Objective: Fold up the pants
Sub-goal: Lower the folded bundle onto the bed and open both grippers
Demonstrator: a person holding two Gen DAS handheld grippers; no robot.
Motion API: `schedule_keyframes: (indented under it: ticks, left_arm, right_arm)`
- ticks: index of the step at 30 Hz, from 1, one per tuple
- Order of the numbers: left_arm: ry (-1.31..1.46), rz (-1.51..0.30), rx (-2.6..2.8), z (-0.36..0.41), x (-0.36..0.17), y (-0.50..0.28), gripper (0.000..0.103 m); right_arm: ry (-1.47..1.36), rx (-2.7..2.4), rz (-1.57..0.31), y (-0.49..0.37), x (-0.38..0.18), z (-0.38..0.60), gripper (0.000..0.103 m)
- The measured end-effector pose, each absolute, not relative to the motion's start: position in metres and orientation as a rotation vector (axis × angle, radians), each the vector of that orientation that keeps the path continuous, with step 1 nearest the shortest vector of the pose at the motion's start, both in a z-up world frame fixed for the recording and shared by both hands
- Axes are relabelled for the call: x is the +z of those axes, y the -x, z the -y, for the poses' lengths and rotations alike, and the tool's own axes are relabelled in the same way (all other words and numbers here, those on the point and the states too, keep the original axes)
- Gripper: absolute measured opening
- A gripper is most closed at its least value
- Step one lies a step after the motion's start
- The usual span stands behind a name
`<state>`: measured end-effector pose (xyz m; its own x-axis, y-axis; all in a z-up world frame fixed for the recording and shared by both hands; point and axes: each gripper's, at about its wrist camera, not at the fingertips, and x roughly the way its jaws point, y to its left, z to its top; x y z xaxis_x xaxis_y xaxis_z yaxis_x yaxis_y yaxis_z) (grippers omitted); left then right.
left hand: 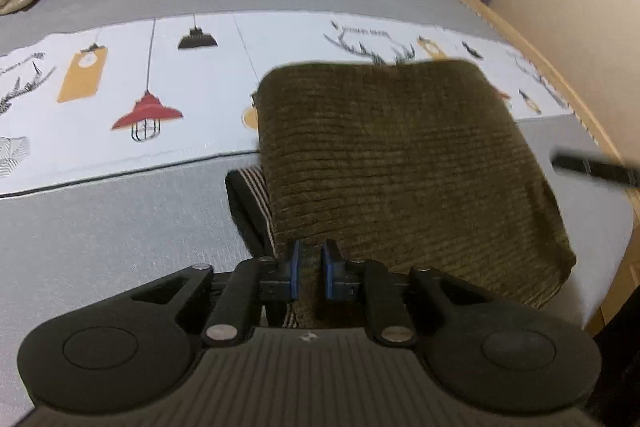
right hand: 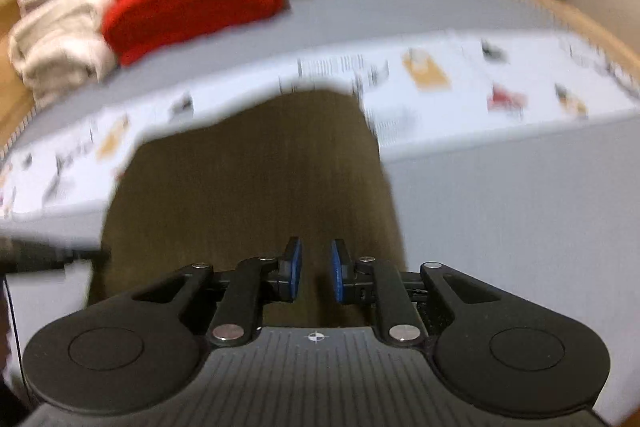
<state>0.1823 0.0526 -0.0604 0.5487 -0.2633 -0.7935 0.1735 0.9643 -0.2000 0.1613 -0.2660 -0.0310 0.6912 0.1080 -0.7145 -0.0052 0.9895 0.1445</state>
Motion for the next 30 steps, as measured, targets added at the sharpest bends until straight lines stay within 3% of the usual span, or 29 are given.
schedule_keyframes:
  ticks: [2,5,10,11,13,14,17,19,24,26,28,30]
  left_arm:
    - [0.116,-0.921,-0.257,-0.053,-0.054,-0.183,0.019]
    - [0.140,-0.868,-0.285,-0.057,-0.040,-0.176,0.024]
    - [0.107,-0.903,-0.307,-0.053,-0.041,-0.172,0.037]
    - [0.074,-0.945,-0.288,-0.052,-0.049,-0.174,0.042]
    - [0.032,-1.020,-0.246,-0.053,-0.067,-0.178,0.076]
    - [0.047,-1.031,-0.228,-0.057,-0.069,-0.180,0.079]
    - [0.100,-1.028,-0.221,-0.066,-0.064,-0.181,0.073]
    - [0.078,-0.981,-0.239,-0.062,-0.054,-0.176,0.059]
    - [-0.003,-0.854,-0.387,-0.043,-0.031,-0.151,0.058]
    - [-0.064,-0.910,-0.386,-0.034,-0.045,-0.150,0.058]
    - [-0.133,-1.045,-0.332,-0.029,-0.074,-0.155,0.068]
    - [-0.098,-1.047,-0.302,-0.032,-0.072,-0.154,0.073]
  right_arm:
    - [-0.117,0.055,-0.750,-0.184,-0.021,0.263,0.033]
    - [-0.040,0.054,-0.711,-0.232,-0.021,0.253,0.033]
    - [-0.012,0.012,-0.945,-0.307,-0.067,0.247,0.032]
    - [-0.006,0.002,-0.954,-0.314,-0.072,0.247,0.032]
    - [0.029,-0.006,-0.962,-0.328,-0.080,0.244,0.032]
    - [0.043,-0.005,-0.967,-0.333,-0.081,0.241,0.031]
    - [0.061,-0.012,-0.979,-0.337,-0.081,0.238,0.031]
    - [0.011,-0.031,-0.952,-0.327,-0.068,0.242,0.030]
    - [-0.092,-0.040,-0.794,-0.245,-0.028,0.241,0.038]
    - [-0.067,-0.038,-0.781,-0.210,-0.023,0.237,0.049]
    - [-0.024,-0.063,-0.858,-0.187,-0.035,0.236,0.053]
    - [0.030,-0.074,-1.015,-0.180,-0.064,0.238,0.058]
